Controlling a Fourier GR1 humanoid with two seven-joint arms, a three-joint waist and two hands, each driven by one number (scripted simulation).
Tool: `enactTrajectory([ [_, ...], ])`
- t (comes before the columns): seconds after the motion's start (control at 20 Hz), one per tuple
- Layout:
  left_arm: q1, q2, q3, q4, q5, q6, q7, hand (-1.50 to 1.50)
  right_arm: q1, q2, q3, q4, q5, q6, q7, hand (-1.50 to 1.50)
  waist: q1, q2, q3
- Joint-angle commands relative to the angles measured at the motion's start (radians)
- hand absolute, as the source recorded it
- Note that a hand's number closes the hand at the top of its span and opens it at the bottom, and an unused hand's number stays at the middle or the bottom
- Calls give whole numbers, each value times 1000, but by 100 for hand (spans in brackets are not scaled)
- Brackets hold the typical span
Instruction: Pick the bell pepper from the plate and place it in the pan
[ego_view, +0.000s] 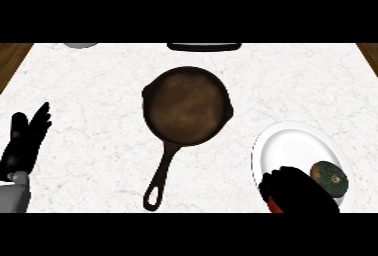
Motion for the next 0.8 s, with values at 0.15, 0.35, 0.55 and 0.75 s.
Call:
enactTrajectory([
  [0.15, -34, -13, 21, 19, -24, -13, 5, 0, 38, -19, -71, 33, 60, -88, -133, 150, -2, 0, 0],
  [0.35, -3, -91, -33, 6, -80, 49, -18, 0, 54, 41, -133, 8, 12, -49, -86, 150, -4, 0, 0],
  [0.55, 28, -37, -4, -52, -44, -1, -4, 0, -22, 47, -394, 221, -119, -75, -85, 150, 11, 3, 1],
  [0.75, -9, -45, 8, -9, -57, 22, 13, 0, -79, 41, -518, 303, -165, -148, -145, 150, 0, 2, 1],
])
